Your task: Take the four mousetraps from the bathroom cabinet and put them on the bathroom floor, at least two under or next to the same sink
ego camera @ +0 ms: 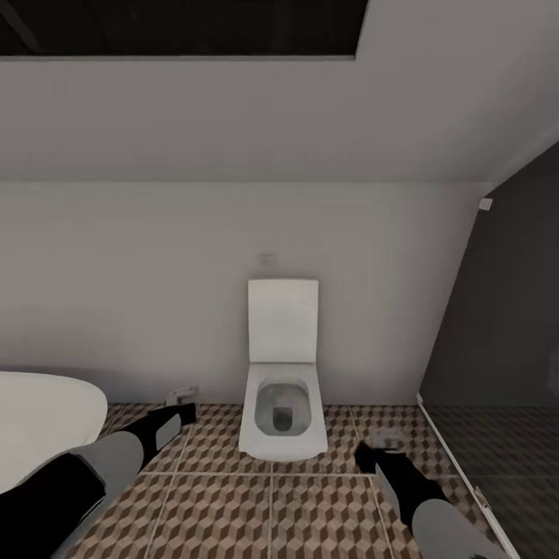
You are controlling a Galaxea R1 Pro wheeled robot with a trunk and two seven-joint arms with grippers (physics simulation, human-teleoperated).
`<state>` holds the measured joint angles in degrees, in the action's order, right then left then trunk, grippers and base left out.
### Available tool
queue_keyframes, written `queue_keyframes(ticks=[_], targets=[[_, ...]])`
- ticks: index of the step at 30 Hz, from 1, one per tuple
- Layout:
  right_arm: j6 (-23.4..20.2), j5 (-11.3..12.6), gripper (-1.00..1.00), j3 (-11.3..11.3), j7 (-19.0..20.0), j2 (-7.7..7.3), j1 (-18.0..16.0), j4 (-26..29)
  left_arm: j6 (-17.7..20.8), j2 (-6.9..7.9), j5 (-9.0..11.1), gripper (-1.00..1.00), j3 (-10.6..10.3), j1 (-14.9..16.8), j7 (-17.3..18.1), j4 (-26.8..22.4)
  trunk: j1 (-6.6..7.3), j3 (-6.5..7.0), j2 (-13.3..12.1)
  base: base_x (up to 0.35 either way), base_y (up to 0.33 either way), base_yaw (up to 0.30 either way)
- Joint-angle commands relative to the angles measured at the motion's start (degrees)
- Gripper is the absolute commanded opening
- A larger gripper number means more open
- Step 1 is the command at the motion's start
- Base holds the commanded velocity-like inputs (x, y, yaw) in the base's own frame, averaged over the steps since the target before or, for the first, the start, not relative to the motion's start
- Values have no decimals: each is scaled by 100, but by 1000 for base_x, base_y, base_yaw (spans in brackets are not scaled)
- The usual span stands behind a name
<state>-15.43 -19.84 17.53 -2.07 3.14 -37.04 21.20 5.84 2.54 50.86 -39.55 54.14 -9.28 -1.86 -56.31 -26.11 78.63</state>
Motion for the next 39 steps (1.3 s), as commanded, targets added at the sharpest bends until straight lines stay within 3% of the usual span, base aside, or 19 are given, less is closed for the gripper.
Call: queue_keyframes(ticks=[1,11,18,25,39], targets=[[33,-26,-100,26,-11,17,-10,-40,39,-6,21,-100,-46,-1,-27,-46,0,-6,4,0,0,0],[86,-23,-100,23,-29,35,-22,-118,64,-102,47,-100,-25,-1,-52,-102,0,-6,4,0,0,0],[76,-24,-100,22,-30,42,-23,-124,62,-275,48,-100,-17,0,-93,-101,0,-6,4,0,0,0],[67,-28,-100,14,-23,5,-23,-123,119,-451,93,-100,-3,0,-99,-97,-154,-132,284,0,0,0],[119,-31,-100,13,-30,33,-23,-124,163,-472,48,-100,-1,-1,-92,-96,-461,-383,846,0,0,0]])
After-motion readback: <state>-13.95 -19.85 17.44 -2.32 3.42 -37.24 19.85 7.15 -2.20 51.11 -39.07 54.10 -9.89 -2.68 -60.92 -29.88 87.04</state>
